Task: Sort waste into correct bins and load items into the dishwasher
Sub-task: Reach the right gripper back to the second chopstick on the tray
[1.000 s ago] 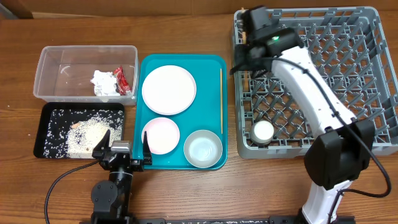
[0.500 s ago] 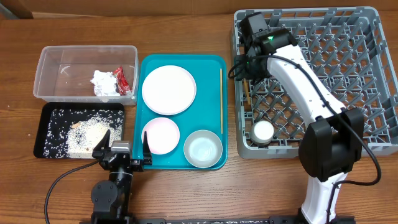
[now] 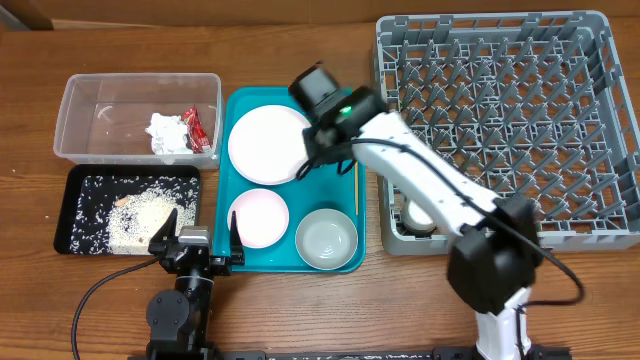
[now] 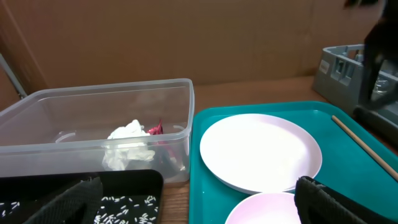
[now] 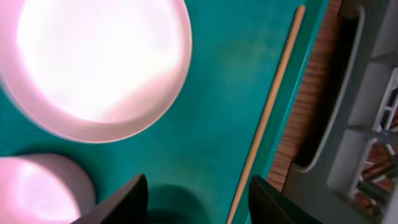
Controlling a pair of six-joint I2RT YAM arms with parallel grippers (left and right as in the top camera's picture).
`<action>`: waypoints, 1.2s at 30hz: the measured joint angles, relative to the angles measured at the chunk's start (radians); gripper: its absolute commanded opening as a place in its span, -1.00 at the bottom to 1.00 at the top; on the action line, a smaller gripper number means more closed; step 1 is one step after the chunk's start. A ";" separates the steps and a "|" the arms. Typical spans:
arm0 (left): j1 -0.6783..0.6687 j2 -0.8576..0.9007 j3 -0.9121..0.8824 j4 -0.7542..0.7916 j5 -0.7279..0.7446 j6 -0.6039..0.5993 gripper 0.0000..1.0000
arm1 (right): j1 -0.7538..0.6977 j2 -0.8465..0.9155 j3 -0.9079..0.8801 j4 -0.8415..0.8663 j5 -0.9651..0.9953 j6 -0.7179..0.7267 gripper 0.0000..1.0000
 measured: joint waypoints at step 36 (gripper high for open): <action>0.000 0.000 0.000 0.000 0.000 0.000 1.00 | -0.093 0.194 -0.074 0.091 -0.035 -0.002 -0.21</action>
